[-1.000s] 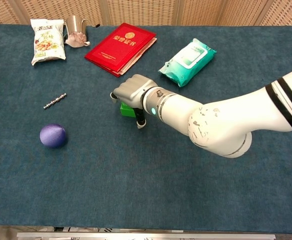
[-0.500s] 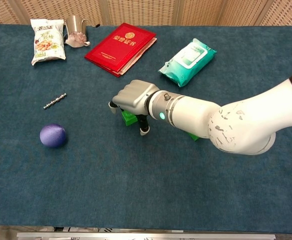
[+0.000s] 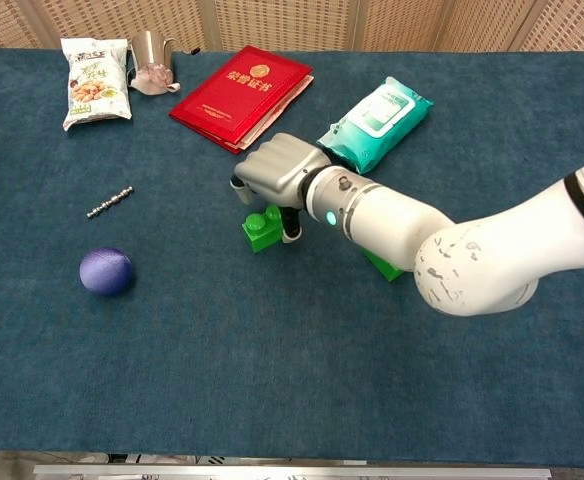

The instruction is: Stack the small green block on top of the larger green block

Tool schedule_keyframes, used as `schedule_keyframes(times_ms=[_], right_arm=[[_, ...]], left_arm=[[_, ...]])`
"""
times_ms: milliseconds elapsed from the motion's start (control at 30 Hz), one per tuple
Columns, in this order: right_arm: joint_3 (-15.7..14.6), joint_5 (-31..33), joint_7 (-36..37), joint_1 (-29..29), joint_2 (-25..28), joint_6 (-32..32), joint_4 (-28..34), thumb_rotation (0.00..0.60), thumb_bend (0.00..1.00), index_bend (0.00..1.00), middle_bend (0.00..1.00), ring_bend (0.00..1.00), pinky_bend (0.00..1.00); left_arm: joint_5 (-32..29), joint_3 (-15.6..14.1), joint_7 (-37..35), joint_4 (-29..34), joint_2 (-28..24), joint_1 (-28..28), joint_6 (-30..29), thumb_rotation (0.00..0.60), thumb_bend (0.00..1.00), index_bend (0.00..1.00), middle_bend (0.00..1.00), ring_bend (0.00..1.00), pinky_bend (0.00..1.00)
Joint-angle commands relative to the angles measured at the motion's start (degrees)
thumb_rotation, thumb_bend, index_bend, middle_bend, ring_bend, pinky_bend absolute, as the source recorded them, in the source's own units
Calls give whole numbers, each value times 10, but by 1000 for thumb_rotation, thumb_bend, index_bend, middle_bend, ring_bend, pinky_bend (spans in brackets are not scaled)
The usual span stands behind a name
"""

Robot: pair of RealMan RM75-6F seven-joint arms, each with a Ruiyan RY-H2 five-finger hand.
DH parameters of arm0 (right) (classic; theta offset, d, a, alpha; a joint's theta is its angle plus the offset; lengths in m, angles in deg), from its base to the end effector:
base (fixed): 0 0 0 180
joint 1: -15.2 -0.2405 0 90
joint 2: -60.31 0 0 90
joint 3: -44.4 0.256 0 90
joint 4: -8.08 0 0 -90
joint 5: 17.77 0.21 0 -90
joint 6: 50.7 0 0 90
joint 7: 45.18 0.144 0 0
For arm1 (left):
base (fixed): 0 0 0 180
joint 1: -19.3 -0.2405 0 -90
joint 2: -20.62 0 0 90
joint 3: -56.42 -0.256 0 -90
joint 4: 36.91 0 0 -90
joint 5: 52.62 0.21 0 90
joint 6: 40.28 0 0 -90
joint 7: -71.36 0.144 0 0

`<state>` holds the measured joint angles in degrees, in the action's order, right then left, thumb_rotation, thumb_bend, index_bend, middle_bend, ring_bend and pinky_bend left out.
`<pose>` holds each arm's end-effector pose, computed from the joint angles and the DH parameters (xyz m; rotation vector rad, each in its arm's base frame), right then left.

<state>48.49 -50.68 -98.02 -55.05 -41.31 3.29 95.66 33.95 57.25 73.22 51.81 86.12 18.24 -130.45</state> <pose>-0.0229 -0.3118 -0.1124 2.2912 -0.5857 0.6011 -0.3336 0.1406 0.1636 -1.3286 -0.8656 -0.8105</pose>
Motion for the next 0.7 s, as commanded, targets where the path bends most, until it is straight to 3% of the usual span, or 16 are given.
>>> schedule_keyframes(times_ms=[33, 133, 500, 700], right_arm=[[-1, 4, -6, -3, -9, -1, -10, 600, 49, 378, 357, 224, 347], [0, 6, -12, -5, -20, 2, -21, 600, 56, 397, 368, 226, 347], [4, 16, -27, -7, -36, 6, -40, 600, 227, 518, 424, 268, 348], [8, 5, -14, 2, -18, 5, -26, 600, 237, 552, 443, 280, 349]], left_arm=[[-1, 0, -1, -1, 0, -1, 0, 600, 219, 50, 124, 112, 115], [-2, 0, -3, -2, 0, -2, 0, 600, 218, 50, 124, 112, 115], [-3, 1, -12, -9, 0, -5, -2, 600, 218, 50, 124, 112, 115], [-3, 0, -14, -12, 1, -5, -1, 600, 218, 50, 124, 112, 115]])
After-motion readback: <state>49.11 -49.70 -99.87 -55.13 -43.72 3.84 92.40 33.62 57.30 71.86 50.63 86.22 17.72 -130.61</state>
